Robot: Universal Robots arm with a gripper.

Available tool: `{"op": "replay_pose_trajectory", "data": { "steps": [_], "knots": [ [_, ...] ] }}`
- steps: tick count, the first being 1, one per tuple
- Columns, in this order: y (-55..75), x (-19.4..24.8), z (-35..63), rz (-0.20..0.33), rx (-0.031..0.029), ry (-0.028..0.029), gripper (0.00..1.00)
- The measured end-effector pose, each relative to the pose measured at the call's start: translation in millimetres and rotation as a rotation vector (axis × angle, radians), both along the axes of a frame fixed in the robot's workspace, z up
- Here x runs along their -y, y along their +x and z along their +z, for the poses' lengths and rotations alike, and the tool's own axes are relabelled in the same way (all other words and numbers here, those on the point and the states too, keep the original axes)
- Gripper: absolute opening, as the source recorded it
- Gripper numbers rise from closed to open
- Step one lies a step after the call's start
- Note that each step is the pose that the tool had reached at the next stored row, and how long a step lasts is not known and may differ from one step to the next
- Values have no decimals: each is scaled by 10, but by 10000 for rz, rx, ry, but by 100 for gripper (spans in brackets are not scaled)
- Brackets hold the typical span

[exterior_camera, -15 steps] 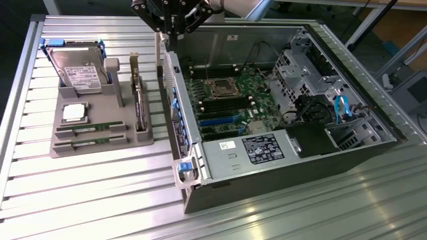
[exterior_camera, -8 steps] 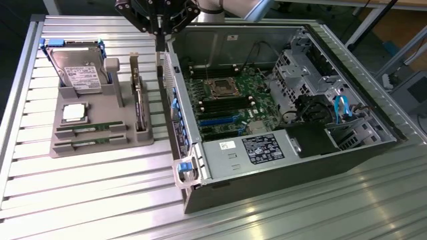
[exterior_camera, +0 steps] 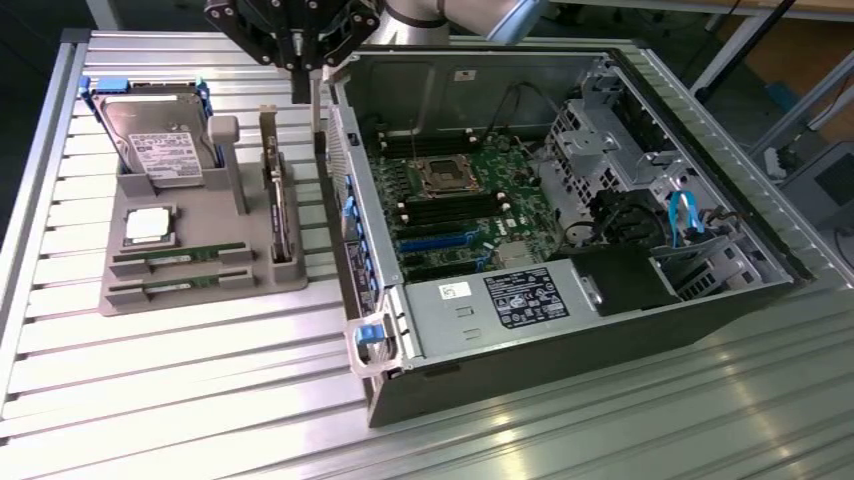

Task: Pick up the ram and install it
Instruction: 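Reach for the ram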

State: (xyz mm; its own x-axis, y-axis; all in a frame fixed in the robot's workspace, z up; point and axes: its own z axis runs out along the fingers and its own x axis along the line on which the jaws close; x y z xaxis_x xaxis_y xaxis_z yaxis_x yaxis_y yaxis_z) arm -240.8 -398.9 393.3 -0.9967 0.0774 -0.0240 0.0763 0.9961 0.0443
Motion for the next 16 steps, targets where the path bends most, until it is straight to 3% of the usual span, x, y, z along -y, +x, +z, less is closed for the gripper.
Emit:
{"op": "replay_pose_trajectory", "data": {
  "steps": [16],
  "knots": [
    [-440,0,0,0,-3,-1,11]
  ]
}}
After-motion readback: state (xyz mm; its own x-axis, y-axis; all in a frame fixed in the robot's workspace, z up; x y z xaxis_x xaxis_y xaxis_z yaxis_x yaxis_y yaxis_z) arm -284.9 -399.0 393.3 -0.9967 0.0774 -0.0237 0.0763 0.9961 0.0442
